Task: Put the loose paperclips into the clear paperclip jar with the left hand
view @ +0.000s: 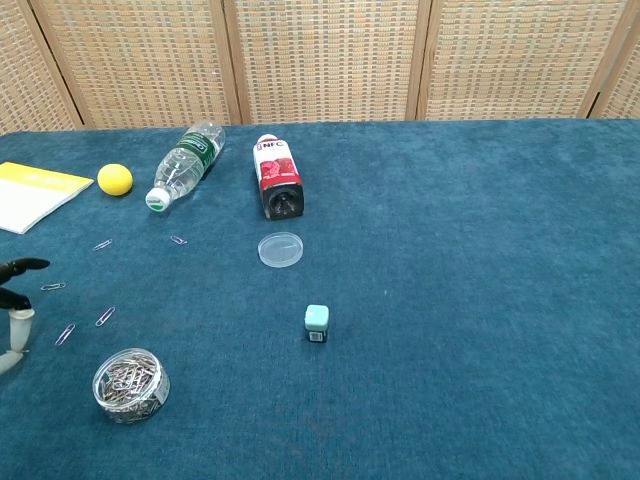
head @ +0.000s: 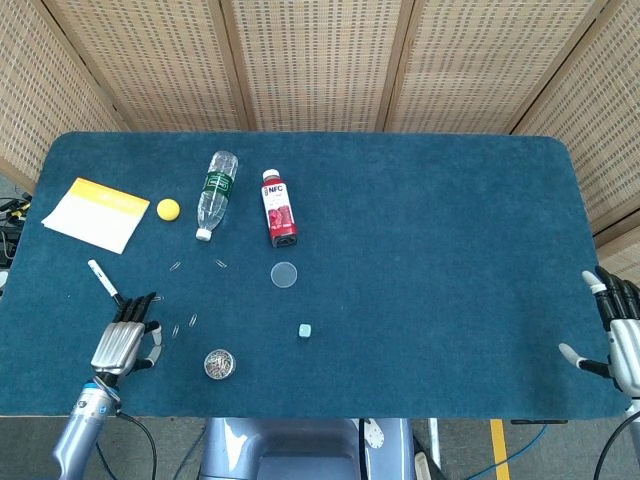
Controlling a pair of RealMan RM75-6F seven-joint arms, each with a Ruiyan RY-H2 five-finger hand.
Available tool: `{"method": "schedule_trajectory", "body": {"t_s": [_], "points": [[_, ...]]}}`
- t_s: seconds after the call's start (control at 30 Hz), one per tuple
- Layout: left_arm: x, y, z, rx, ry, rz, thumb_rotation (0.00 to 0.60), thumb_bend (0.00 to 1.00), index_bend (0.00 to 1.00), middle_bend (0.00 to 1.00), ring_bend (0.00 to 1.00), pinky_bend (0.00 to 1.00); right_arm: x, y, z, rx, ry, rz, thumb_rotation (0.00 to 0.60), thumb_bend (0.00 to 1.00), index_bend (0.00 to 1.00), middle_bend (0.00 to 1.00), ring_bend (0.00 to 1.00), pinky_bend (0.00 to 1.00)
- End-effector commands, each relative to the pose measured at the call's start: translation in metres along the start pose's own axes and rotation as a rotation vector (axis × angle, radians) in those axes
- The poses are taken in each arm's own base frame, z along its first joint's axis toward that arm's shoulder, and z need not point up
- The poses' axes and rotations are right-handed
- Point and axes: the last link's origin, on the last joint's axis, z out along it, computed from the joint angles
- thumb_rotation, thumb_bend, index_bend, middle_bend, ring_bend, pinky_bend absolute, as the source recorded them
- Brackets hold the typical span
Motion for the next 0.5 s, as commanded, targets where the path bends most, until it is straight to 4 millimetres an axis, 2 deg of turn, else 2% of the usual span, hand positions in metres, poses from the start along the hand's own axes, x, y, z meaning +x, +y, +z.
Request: {"method": "schedule_trajectory", "body": {"t_s": [0.03,0.07,0.13,0.27,0.37,0.5], "points": [[0.013,0.007,-0.008,-0.050,0.044,-0.029,0.600,0.44,0.68,0.00,0.00,0.00,0.000,0.000,0.000,-0.001,0.001,0.001,0.600,0.00,0.01,0.00,0.00,0.00],[0.022,0.018,-0.013,-0.107,0.068,-0.038,0.600,0.44,0.68,0.00,0.00,0.00,0.001,0.000,0.000,-0.001,0.001,0.003,0.600,0.00,0.01,0.00,0.00,0.00],[0.029,0.027,-0.021,-0.164,0.076,-0.036,0.600,0.44,0.68,0.00,0.00,0.00,0.001,0.001,0.000,-0.001,0.002,0.004,0.600,0.00,0.01,0.00,0.00,0.00],[0.036,0.050,-0.028,-0.268,0.059,-0.015,0.600,0.44,0.68,0.00,0.00,0.00,0.001,0.001,0.000,-0.001,0.003,0.005,0.600,0.00,0.01,0.00,0.00,0.00],[0.033,0.064,-0.029,-0.317,0.031,0.006,0.600,0.44,0.68,0.00,0.00,0.00,0.002,0.001,0.000,-0.002,0.005,0.005,0.600,0.00,0.01,0.00,0.00,0.00],[0.025,0.073,-0.028,-0.336,0.001,0.028,0.600,0.44,0.68,0.00,0.00,0.00,0.001,0.002,0.000,-0.005,0.004,0.005,0.600,0.00,0.01,0.00,0.00,0.00]]}}
